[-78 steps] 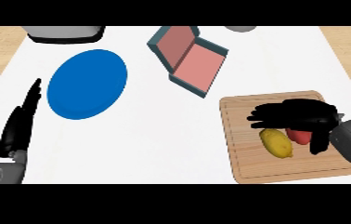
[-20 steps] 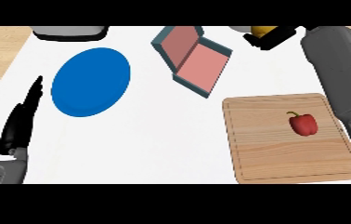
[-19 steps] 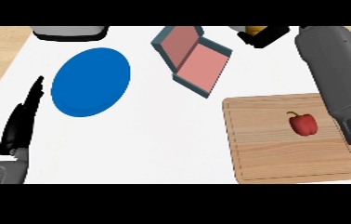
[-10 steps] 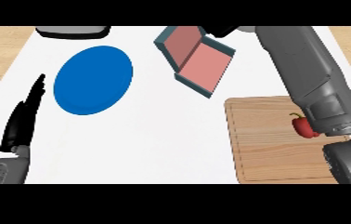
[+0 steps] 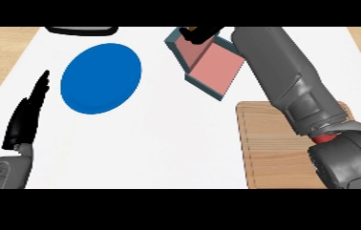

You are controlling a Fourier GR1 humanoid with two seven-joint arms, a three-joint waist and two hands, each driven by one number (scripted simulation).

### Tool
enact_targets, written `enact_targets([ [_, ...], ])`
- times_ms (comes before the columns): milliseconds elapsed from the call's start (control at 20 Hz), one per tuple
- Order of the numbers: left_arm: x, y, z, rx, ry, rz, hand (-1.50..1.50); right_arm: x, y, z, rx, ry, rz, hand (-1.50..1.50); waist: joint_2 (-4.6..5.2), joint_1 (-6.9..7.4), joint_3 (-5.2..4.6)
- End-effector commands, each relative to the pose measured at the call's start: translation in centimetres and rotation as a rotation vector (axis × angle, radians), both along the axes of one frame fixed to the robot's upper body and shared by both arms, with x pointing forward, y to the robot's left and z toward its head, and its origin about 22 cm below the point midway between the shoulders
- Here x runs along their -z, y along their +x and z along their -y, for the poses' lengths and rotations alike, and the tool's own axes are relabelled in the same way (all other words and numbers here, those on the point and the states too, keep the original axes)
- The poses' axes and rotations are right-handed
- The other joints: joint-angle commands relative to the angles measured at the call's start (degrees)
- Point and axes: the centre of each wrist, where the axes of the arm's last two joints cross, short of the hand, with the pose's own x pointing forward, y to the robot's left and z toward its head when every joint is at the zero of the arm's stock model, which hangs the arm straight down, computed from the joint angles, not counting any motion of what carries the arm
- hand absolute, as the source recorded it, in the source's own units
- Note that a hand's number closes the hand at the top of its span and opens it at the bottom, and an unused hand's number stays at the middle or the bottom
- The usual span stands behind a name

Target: Pick the lemon from the cutting board and place it in the cardboard box

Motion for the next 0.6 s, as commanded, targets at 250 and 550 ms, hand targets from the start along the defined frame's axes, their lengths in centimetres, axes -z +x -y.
enact_targets([
  [250,-1.0,1.2,0.7,0.034,0.006,0.024,0.0,4.1,-1.0,-3.3,0.119,0.02,-0.184,-1.5,0.87,1.8,-0.01],
  [550,-0.3,0.3,0.9,0.029,0.002,0.022,0.0,5.3,-1.0,-1.9,0.089,0.114,-0.174,-1.5,1.03,2.24,0.04],
])
